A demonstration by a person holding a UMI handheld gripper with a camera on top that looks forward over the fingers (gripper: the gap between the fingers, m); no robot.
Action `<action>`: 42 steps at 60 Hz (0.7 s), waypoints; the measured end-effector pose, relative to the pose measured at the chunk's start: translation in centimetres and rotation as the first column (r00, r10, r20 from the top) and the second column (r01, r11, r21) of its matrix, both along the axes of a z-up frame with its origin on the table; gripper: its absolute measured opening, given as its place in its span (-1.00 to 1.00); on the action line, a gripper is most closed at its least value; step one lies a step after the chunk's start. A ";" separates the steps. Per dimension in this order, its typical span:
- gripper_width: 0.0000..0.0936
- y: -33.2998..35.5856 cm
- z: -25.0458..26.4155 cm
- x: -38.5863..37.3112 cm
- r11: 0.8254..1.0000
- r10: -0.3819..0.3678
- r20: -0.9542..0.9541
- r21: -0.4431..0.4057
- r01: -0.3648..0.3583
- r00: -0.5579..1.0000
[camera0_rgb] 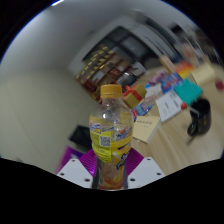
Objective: Pour water
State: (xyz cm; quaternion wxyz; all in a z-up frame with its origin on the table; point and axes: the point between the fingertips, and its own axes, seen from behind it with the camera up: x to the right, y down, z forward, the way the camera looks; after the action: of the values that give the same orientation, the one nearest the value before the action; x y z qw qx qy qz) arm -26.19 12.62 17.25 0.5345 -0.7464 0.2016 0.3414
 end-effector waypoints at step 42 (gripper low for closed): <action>-0.28 2.6 2.6 14.5 0.981 -0.149 -0.989 -0.145 -0.125 -0.021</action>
State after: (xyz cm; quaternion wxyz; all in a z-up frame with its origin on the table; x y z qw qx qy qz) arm -11.72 15.17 19.86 0.1577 -0.3230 0.5605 0.7461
